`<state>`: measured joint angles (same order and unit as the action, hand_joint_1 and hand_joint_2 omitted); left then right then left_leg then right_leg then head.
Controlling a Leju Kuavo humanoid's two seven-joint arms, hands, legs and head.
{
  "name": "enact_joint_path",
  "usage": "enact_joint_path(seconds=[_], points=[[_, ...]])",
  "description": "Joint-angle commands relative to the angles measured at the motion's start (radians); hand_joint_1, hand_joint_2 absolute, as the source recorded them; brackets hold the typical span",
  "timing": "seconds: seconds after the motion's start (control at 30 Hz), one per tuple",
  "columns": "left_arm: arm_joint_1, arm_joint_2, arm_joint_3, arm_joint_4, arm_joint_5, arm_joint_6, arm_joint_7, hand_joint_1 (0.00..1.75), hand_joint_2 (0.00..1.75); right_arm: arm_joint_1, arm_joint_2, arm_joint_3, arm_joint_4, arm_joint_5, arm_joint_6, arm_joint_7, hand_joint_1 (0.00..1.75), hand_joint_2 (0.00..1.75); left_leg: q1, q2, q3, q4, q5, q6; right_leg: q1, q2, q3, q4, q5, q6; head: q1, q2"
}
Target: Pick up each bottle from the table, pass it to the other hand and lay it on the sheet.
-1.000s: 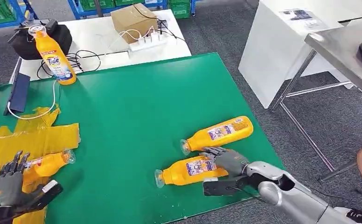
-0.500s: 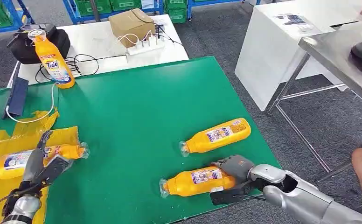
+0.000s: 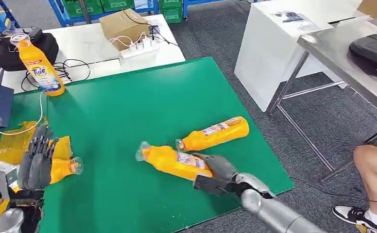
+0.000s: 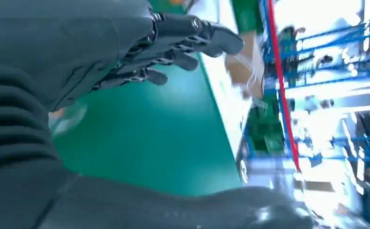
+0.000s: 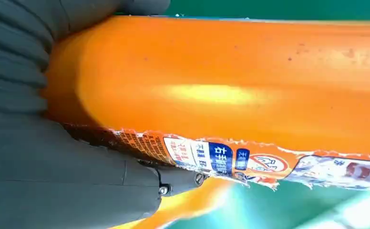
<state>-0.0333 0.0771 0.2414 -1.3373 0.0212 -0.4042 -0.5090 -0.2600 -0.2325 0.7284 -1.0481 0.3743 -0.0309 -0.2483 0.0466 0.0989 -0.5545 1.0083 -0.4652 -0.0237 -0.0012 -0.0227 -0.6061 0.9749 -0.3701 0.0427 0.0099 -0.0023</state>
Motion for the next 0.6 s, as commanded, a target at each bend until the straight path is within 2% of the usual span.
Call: enact_joint_path(seconds=[0.03,0.1,0.17,0.2,0.27,0.37,0.53,0.6], points=[[0.153,-0.110,-0.054,-0.189,0.160,-0.155,0.119,0.00,1.75,0.005,0.282,-0.209,-0.163,-0.033,0.064,-0.017,1.75,1.75,-0.002,-0.011,-0.010,0.000,0.001,0.001,-0.002,-0.004,-0.011,0.004,-0.003,-0.001,0.000,0.000],[0.157,-0.110,-0.070,-0.195,0.166,-0.148,0.123,0.00,1.75,-0.005,0.295,-0.203,-0.145,-0.033,0.066,-0.017,1.75,1.75,-0.004,-0.019,-0.016,-0.001,0.003,0.001,-0.002,-0.011,-0.015,0.004,-0.004,-0.002,0.000,0.000],[0.156,-0.105,-0.075,-0.193,0.171,-0.144,0.123,0.00,1.75,-0.006,0.295,-0.199,-0.135,-0.031,0.063,-0.021,1.75,1.75,-0.004,-0.019,-0.018,0.000,0.003,0.001,-0.002,-0.014,-0.015,0.003,-0.005,-0.004,0.000,0.000],[0.155,-0.102,-0.076,-0.192,0.173,-0.143,0.123,0.00,1.75,-0.005,0.293,-0.199,-0.133,-0.030,0.060,-0.023,1.75,1.75,-0.006,-0.024,-0.015,-0.001,0.002,0.004,-0.004,-0.012,-0.013,0.004,-0.007,-0.003,0.001,0.000],[0.154,-0.097,-0.075,-0.190,0.176,-0.142,0.122,0.00,1.75,-0.002,0.289,-0.200,-0.133,-0.030,0.058,-0.027,1.75,1.75,-0.005,-0.020,-0.020,-0.001,0.003,0.000,-0.002,-0.015,-0.016,0.003,-0.006,-0.002,0.000,0.000],[0.156,-0.090,-0.099,-0.197,0.172,-0.146,0.124,0.00,1.75,-0.015,0.307,-0.192,-0.119,-0.030,0.065,-0.034,1.75,1.75,-0.005,-0.021,-0.022,-0.001,0.004,0.000,-0.002,-0.017,-0.017,0.003,-0.006,-0.002,0.000,0.000],[0.140,-0.080,-0.162,-0.199,0.173,-0.139,0.126,0.00,1.75,-0.082,0.366,-0.155,-0.020,-0.026,0.074,-0.023,1.75,1.75,-0.006,-0.022,-0.023,-0.001,0.003,0.001,-0.003,-0.015,-0.018,0.003,-0.006,-0.002,0.000,0.000],[0.129,-0.073,-0.204,-0.208,0.159,-0.128,0.124,0.00,1.75,-0.128,0.395,-0.136,0.072,-0.026,0.079,-0.005,1.75,1.75,-0.007,-0.024,-0.021,-0.002,0.003,0.002,-0.005,-0.014,-0.017,0.004,-0.007,-0.002,0.000,0.000]])
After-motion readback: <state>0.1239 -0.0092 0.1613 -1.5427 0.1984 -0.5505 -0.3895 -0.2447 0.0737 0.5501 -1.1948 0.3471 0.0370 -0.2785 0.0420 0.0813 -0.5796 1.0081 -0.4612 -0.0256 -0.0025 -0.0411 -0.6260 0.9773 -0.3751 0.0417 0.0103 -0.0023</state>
